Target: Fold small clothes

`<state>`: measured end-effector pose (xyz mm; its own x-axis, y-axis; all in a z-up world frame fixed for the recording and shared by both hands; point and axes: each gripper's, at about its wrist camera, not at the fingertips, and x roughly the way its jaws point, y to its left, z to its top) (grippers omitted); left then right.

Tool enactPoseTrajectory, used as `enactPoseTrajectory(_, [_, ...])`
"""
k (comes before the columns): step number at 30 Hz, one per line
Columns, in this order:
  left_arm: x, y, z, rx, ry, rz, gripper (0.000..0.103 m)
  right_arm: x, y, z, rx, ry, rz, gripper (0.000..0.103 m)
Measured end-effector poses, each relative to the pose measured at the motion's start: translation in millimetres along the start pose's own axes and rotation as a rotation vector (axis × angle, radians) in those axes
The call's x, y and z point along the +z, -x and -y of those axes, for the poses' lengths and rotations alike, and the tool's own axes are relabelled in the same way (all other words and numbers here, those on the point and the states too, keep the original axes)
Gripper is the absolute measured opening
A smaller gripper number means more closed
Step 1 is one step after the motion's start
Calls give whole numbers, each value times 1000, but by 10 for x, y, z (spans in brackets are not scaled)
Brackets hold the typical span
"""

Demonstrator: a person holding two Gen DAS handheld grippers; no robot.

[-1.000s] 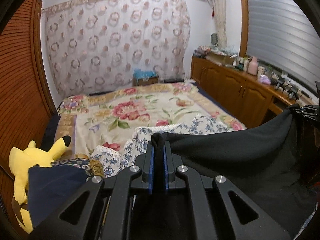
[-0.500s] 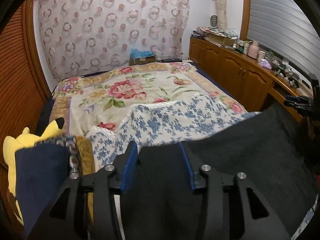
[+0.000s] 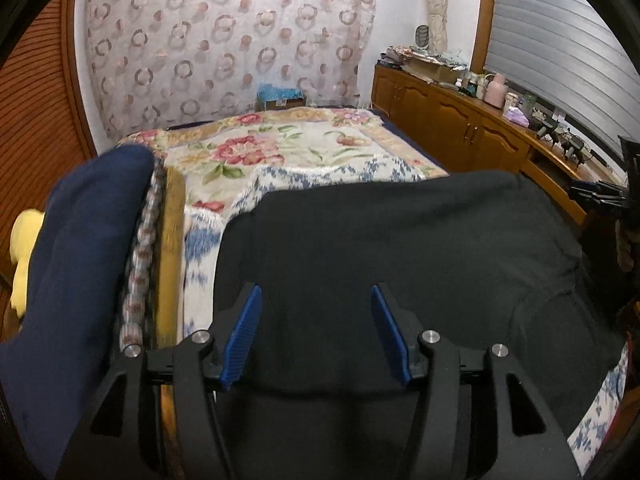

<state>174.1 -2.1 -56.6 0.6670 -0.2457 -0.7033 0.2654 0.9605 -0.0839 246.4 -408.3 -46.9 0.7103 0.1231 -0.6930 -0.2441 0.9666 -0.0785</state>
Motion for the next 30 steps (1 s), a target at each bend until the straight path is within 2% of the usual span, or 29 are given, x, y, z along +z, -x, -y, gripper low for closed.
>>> enactPoseTrajectory(8, [-380,-18,10,20,39,-59,56,-512,138,-193,11,-10,-61,59])
enactPoseTrajectory(14, [-512,-103,9,31,57,-95,56,-747,172,-200,17,-35,-94,59])
enactPoseTrajectory(24, [-490,-224,-28,20,89,-117,56,-1011,114,-329,57,-32,-137,59])
enactPoseTrajectory(30, [-409,-281,-57,4,115,-119,56,-1035,217,-258,70,-59,-122,59])
